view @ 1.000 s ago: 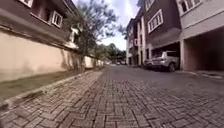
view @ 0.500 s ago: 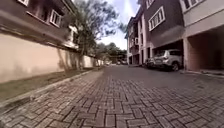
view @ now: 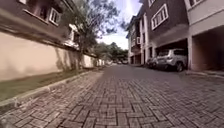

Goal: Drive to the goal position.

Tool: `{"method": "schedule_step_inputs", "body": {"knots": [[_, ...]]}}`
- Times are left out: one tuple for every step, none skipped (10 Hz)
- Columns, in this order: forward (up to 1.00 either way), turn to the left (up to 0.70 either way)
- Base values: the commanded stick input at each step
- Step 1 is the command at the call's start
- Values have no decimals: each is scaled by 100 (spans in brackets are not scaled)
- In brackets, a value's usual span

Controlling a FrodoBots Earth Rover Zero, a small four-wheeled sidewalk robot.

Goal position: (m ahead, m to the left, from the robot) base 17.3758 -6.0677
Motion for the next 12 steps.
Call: {"method": "schedule_step_inputs", "body": {"knots": [[69,3],[69,3],[69,3],[69,3],[69,3],[69,3],[69,3],[69,3],[69,3],[69,3],[69,3],[69,3]]}}
